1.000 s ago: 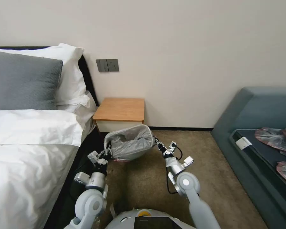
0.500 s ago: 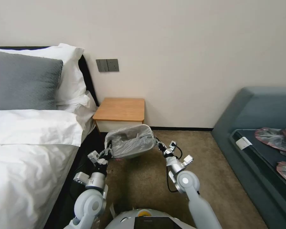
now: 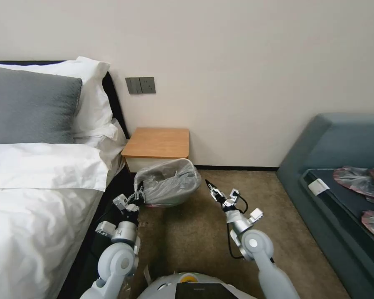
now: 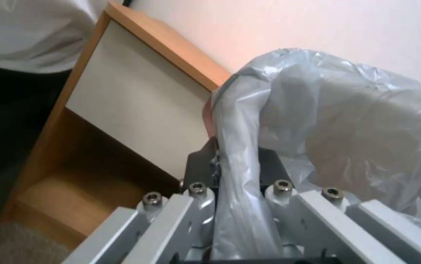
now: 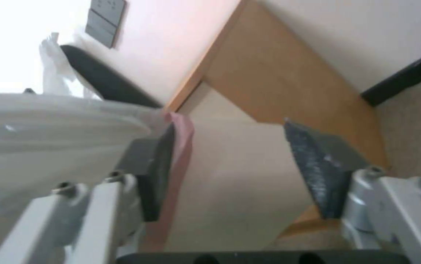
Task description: Pick up the garbage bag from the table and place it over the trash can.
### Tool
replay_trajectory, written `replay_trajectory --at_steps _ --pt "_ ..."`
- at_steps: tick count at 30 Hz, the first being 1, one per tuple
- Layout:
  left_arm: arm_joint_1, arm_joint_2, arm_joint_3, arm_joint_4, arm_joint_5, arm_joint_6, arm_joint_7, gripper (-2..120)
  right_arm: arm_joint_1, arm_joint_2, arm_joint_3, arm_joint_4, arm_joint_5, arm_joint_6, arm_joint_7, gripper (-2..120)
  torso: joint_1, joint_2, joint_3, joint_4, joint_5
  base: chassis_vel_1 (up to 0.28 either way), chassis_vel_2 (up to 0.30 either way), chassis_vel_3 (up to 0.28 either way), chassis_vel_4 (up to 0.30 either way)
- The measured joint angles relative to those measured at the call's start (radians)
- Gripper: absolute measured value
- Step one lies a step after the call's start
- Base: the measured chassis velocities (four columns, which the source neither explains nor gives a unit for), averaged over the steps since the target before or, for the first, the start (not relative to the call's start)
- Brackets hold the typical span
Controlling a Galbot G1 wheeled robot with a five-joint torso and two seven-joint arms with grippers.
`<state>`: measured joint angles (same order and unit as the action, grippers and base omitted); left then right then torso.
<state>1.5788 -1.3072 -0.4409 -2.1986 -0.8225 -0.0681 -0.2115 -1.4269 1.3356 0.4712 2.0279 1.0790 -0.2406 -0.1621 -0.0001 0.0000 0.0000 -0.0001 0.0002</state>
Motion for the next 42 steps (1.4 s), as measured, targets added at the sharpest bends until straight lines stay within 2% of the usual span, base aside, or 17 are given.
replay_trajectory --at_steps 1,3,5,6,7,10,12,16,17,20,25,28,29,33,37,39,42 --pt "0.0 0.0 0.0 0.0 0.0 0.0 0.0 6 0.0 0.0 0.0 0.0 0.0 0.0 0.0 65 0.0 0.0 0.0 0.0 0.0 0.0 0.0 0.0 0.0" --pt "-0.001 0.004 0.005 0.01 0.052 0.005 0.001 5 -0.016 -0.033 0.013 0.067 -0.02 0.003 -0.011 76 0.0 0.0 0.0 -0.0001 -0.0001 0.0 0.0 0.0 0.0" --pt "-0.001 0.004 0.006 0.011 0.059 0.005 0.002 5 -0.016 -0.036 0.013 0.074 -0.021 0.003 -0.011 77 0.0 0.0 0.0 -0.0001 -0.0001 0.0 0.0 0.0 0.0" --pt "-0.003 0.007 0.012 0.031 0.136 -0.004 0.022 5 -0.006 -0.08 0.01 0.136 -0.058 0.003 -0.009 86 0.0 0.0 0.0 -0.0002 -0.0002 0.0 0.0 0.0 0.0" --pt "-0.003 0.007 0.012 0.031 0.136 -0.004 0.022 5 -0.006 -0.08 0.01 0.136 -0.058 0.003 -0.009 86 0.0 0.0 0.0 -0.0002 -0.0002 0.0 0.0 0.0 0.0" --pt "-0.009 0.01 0.025 0.06 0.24 -0.025 0.06 5 0.048 -0.177 -0.032 0.235 -0.108 -0.01 0.024 98 0.0 0.0 0.0 0.0003 0.0 0.0 0.0 0.0 0.0" --pt "-0.01 0.01 0.029 0.063 0.256 -0.026 0.067 5 0.063 -0.202 -0.041 0.264 -0.117 -0.024 0.03 100 0.0 0.0 0.0 0.0003 -0.0001 0.0 0.0 0.0 0.0" --pt "-0.017 0.017 0.042 0.072 0.327 -0.029 0.092 5 0.112 -0.348 -0.107 0.356 -0.191 -0.084 0.016 96 0.0 0.0 0.0 0.0001 -0.0002 0.0 0.0 0.0 0.0" --pt "-0.017 0.017 0.042 0.072 0.327 -0.029 0.092 5 0.112 -0.348 -0.107 0.356 -0.191 -0.084 0.016 96 0.0 0.0 0.0 0.0001 -0.0002 0.0 0.0 0.0 0.0" --pt "-0.019 0.019 0.056 0.078 0.386 -0.036 0.104 5 0.18 -0.468 -0.197 0.391 -0.252 -0.109 0.005 82 0.0 0.0 0.0 0.0 -0.0002 0.0 0.0 0.0 0.0" --pt "-0.015 0.018 0.063 0.078 0.428 -0.037 0.121 5 0.26 -0.545 -0.288 0.386 -0.295 -0.115 0.001 68 0.0 0.0 0.0 0.0002 0.0 0.0 0.0 0.0 0.0" --pt "-0.017 0.017 0.076 0.075 0.468 -0.036 0.119 5 0.33 -0.61 -0.379 0.364 -0.395 -0.116 -0.021 53 0.0 0.0 0.0 0.0 0.0 0.0 0.0 0.0 0.0" --pt "-0.017 0.017 0.076 0.075 0.468 -0.036 0.119 5 0.33 -0.61 -0.379 0.364 -0.395 -0.116 -0.021 53 0.0 0.0 0.0 0.0 0.0 0.0 0.0 0.0 0.0" --pt "-0.021 0.009 0.095 0.077 0.532 -0.037 0.113 5 0.423 -0.667 -0.469 0.334 -0.55 -0.114 -0.096 34 0.0 0.0 0.0 0.0 -0.0001 0.0 0.0 0.0 0.0" --pt "-0.016 0.002 0.104 0.077 0.548 -0.039 0.113 5 0.53 -0.697 -0.571 0.31 -0.585 -0.137 -0.086 20 0.0 0.0 0.0 0.0001 -0.0001 0.0 0.0 0.0 0.0" --pt "-0.015 0.001 0.104 0.077 0.55 -0.041 0.114 5 0.551 -0.7 -0.586 0.307 -0.586 -0.151 -0.084 17 0.0 0.0 0.0 0.0001 -0.0001 0.0 0.0 0.0 0.0" --pt "-0.011 -0.002 0.101 0.074 0.554 -0.048 0.118 5 0.642 -0.712 -0.644 0.283 -0.581 -0.223 -0.072 3 0.0 0.0 0.0 0.0002 -0.0003 0.0 0.0 0.0 0.0"
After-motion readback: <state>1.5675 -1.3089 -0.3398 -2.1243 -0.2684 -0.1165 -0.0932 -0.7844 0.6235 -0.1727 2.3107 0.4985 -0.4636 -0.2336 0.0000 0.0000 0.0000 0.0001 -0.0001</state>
